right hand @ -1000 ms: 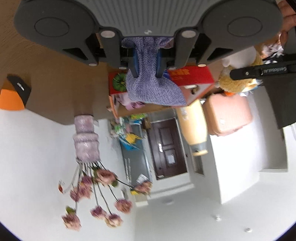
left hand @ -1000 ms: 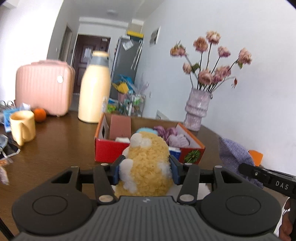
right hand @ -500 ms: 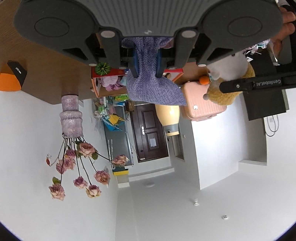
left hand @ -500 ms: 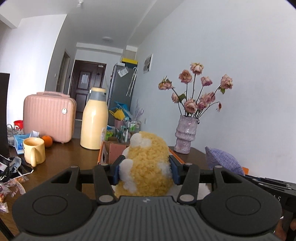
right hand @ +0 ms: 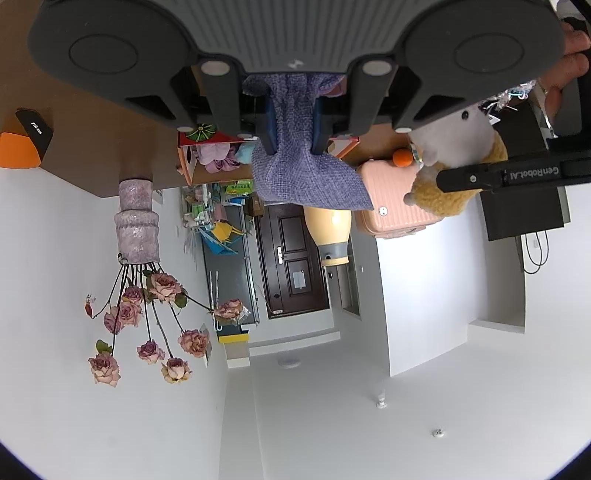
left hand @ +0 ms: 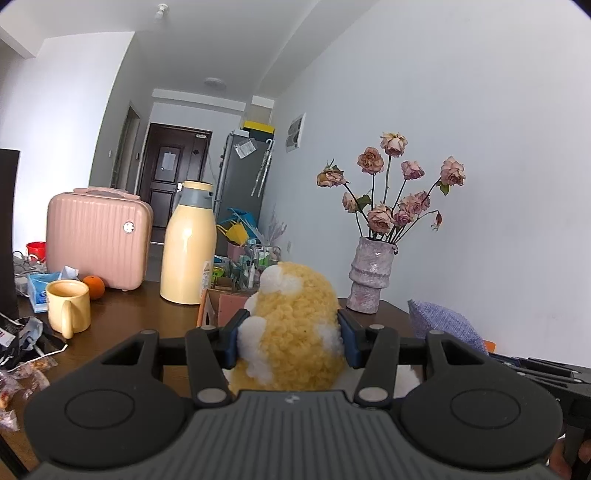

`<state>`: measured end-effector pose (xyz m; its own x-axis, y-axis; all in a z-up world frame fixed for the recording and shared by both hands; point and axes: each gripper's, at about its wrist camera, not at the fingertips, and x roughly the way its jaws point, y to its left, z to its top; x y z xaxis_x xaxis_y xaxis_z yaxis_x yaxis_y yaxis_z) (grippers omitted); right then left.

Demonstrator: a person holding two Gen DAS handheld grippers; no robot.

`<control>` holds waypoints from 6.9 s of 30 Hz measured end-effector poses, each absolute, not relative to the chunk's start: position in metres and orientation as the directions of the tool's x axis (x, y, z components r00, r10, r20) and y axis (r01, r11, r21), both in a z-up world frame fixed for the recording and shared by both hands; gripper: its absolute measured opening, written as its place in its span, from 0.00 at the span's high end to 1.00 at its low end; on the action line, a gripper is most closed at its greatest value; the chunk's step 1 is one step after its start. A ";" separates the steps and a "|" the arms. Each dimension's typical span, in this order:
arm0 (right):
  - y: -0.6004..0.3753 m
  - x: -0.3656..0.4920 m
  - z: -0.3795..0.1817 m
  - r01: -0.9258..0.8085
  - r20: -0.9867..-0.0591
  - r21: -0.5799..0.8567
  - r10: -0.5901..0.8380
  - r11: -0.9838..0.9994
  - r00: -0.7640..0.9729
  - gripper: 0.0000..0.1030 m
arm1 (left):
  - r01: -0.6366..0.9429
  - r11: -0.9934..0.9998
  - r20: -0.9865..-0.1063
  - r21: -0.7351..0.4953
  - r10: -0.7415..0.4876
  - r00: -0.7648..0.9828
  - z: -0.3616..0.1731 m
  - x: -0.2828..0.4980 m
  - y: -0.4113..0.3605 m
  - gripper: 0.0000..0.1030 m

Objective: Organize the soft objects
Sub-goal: 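Lift both items over the cardboard box and open both tools to release them, then withdraw both open tools from the box toward the last items, then grasp the pale green mesh item with the left tool while the right tool grasps the blue tissue pack, then carry both items over the cardboard box and open both tools to drop them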

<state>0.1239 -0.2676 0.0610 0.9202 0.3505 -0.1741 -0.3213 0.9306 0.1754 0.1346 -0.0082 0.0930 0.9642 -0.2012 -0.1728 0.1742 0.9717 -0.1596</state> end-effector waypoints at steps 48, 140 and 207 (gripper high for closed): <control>-0.250 0.522 0.009 -0.237 -0.618 0.355 0.417 0.904 0.666 0.47 | 0.174 0.984 -0.519 -0.033 -0.166 0.838 0.045 0.511 -0.034 0.17; -0.230 0.365 -0.007 -0.275 -0.479 0.164 0.320 0.947 0.818 0.13 | 0.221 0.969 -0.536 -0.112 -0.246 0.808 -0.023 0.322 -0.030 0.00; -0.258 0.174 0.055 -0.268 -0.293 0.129 0.295 0.955 0.909 0.53 | 0.191 0.965 -0.294 -0.180 -0.238 0.926 0.063 0.176 -0.018 0.62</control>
<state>0.1741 -0.2581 0.0554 0.9092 0.2954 -0.2934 -0.2684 0.9546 0.1292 0.1758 -0.0175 0.0630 0.9258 -0.2375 -0.2940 0.1905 0.9651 -0.1798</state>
